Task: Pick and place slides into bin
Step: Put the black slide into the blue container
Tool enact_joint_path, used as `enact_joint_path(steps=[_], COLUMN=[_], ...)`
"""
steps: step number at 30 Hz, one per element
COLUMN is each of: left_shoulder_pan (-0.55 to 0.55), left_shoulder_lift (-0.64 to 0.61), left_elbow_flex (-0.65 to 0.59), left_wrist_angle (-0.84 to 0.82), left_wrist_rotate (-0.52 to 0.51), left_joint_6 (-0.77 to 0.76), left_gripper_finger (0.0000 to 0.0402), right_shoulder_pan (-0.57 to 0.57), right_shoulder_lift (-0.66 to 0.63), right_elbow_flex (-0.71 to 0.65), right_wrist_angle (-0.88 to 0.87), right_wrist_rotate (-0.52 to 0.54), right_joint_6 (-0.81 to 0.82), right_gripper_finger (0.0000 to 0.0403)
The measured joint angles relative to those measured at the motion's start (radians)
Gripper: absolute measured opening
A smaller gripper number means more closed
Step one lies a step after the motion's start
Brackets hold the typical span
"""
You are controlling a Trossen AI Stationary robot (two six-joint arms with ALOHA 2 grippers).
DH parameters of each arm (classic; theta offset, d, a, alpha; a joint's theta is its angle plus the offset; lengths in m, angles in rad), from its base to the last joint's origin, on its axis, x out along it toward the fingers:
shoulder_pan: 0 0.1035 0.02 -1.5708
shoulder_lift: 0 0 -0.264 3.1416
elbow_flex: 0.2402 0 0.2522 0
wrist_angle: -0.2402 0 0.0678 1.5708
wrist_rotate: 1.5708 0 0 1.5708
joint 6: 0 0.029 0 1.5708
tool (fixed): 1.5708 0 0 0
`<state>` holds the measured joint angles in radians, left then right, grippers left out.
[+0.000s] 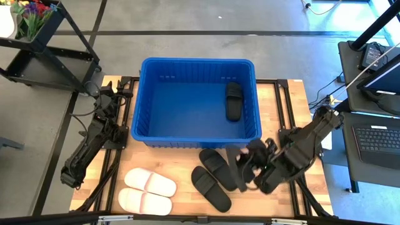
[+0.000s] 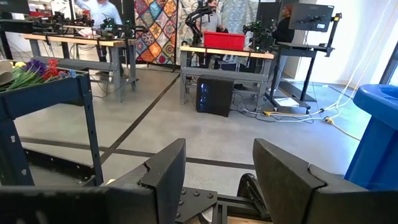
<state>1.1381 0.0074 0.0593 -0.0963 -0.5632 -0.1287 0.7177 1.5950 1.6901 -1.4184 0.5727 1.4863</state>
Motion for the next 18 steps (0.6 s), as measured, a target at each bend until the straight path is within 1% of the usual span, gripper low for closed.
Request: enact_joint_path(steps=[4, 7, 9, 11, 14, 16, 17, 18], left_shoulder_pan=[0.000, 0.000, 0.000, 0.000, 0.000, 0.000, 0.000, 0.000], left_shoulder_lift=[0.000, 0.000, 0.000, 0.000, 0.000, 0.000, 0.000, 0.000], left_elbow_flex=[0.000, 0.000, 0.000, 0.000, 0.000, 0.000, 0.000, 0.000], left_wrist_angle=[0.000, 0.000, 0.000, 0.000, 0.000, 0.000, 0.000, 0.000], left_wrist_rotate=[0.000, 0.000, 0.000, 0.000, 0.000, 0.000, 0.000, 0.000], left_joint_6=[0.000, 0.000, 0.000, 0.000, 0.000, 0.000, 0.000, 0.000], left_gripper_finger=[0.0183, 0.0183, 0.0183, 0.0183, 0.0183, 0.0183, 0.0183, 0.0183], right_shoulder_pan=[-0.064, -0.141, -0.206, -0.267, -0.350, -0.397, -0.417, -0.436], right_shoulder_lift=[-0.073, -0.121, -0.146, -0.164, -0.190, -0.205, -0.211, -0.218], right_elbow_flex=[0.000, 0.001, 0.002, 0.002, 0.001, 0.001, 0.001, 0.001], right_wrist_angle=[0.025, 0.026, 0.036, 0.067, 0.146, 0.217, 0.254, 0.297], right_wrist_rotate=[0.013, 0.037, 0.029, -0.005, -0.111, -0.169, -0.184, -0.158], right_joint_6=[-0.177, -0.302, -0.383, -0.495, -0.693, -0.787, -0.828, -0.880], right_gripper_finger=[0.0013, 0.0013, 0.0013, 0.0013, 0.0013, 0.0013, 0.0013, 0.0013])
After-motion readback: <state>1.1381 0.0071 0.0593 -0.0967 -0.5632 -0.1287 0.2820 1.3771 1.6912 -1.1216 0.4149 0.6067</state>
